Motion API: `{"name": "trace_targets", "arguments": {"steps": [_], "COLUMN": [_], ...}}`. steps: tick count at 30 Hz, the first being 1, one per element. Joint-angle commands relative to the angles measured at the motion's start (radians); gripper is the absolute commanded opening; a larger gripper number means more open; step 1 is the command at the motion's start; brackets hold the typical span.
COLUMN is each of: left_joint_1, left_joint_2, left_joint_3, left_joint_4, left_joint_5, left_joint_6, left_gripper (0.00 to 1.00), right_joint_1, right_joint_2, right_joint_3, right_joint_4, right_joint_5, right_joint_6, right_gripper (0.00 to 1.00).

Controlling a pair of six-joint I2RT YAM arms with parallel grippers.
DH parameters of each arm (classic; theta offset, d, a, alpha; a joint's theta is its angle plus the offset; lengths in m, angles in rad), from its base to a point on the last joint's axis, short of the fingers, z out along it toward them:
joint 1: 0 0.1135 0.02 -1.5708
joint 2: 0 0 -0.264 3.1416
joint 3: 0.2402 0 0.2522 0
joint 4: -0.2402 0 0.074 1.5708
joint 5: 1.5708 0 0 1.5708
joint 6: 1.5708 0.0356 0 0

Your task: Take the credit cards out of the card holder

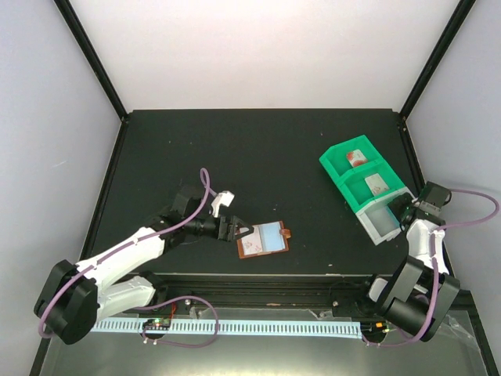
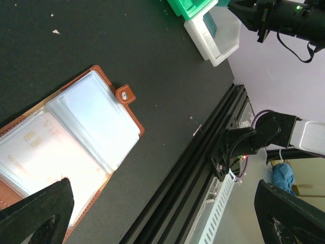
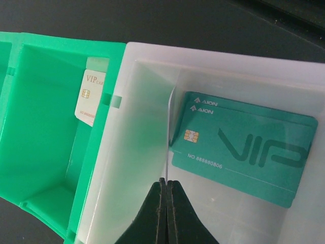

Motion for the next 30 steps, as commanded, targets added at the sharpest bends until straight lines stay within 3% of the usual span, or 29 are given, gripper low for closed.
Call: {"name": "trace_targets", "arguments": {"steps": [1, 20, 30], "left_joint_1": [0.011, 0.021, 0.025], "left_joint_2": [-0.024, -0.062, -0.077], "left_joint_3": [0.023, 0.009, 0.005], "left_joint_4": [-0.025, -0.046, -0.062], "left_joint_5": [0.021, 0.009, 0.002], "left_joint_6": [0.011, 0.006, 0.008], "left_gripper": [0.99, 0.99, 0.99], "right_joint_1": [-0.012, -0.018, -0.018], "right_joint_2": [0.030, 0.056, 0.044], "right_joint_3": [-0.010, 0.062, 0.079], "right_joint_4": [0.061, -0.089, -0.128], "right_joint_5": [-0.013, 0.198, 0.224], "right_joint_6": [-0.010, 0.051, 0.085], "right_gripper": [0.02, 0.15, 0.22]}}
